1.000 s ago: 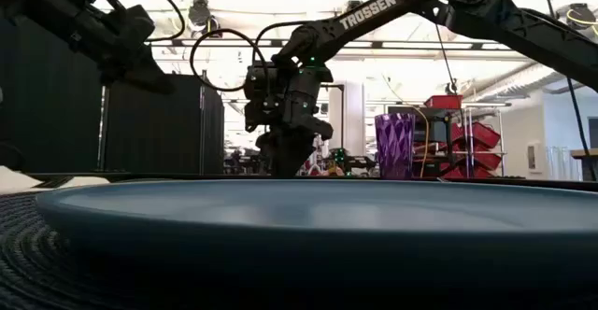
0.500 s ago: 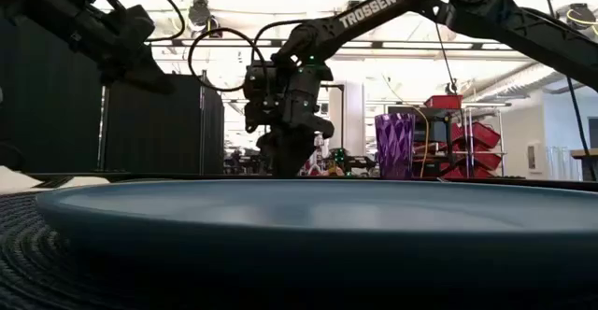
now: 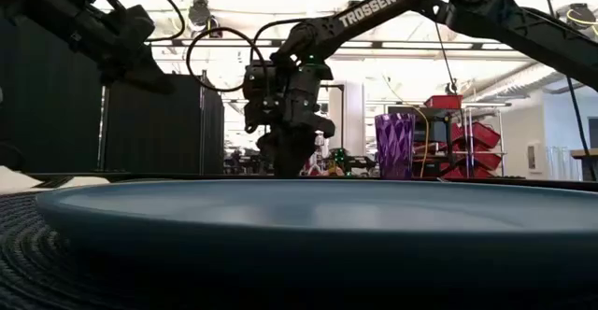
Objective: Set table place
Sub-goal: Move the black knife to the right of the blue table mat on the table
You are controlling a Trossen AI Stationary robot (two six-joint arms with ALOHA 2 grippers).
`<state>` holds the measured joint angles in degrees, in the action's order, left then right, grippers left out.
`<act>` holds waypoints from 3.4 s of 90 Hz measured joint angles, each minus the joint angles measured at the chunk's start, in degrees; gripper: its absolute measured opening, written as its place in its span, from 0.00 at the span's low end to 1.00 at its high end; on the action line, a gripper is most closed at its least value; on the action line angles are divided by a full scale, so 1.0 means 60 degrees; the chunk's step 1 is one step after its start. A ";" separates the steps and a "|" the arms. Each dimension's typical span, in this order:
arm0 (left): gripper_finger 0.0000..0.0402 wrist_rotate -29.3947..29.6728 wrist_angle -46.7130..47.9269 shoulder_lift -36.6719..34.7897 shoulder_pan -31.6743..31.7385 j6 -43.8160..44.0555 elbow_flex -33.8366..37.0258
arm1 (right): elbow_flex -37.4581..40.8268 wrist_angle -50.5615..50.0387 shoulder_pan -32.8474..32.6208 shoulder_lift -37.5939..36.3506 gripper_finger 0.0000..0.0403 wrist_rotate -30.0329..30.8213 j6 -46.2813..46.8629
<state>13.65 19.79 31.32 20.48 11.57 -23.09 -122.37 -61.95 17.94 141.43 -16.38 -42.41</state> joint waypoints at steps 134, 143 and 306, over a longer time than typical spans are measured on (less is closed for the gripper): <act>0.24 -0.0080 0.0007 -0.0001 -0.0002 -0.0007 0.0000 | -0.0025 0.0273 0.0091 0.0155 0.02 0.0773 0.0999; 0.24 -0.0139 0.0007 -0.0001 0.0000 -0.0005 0.0000 | -0.0021 0.0297 0.0083 0.0155 0.02 0.0823 0.1253; 0.24 -0.0492 0.0080 -0.0001 0.0001 -0.0022 0.0000 | 0.0047 -0.1985 0.0225 -0.0727 0.00 0.2462 0.5533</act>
<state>10.70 20.27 31.31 20.49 11.44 -23.09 -122.08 -73.87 19.29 137.07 -1.61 -9.21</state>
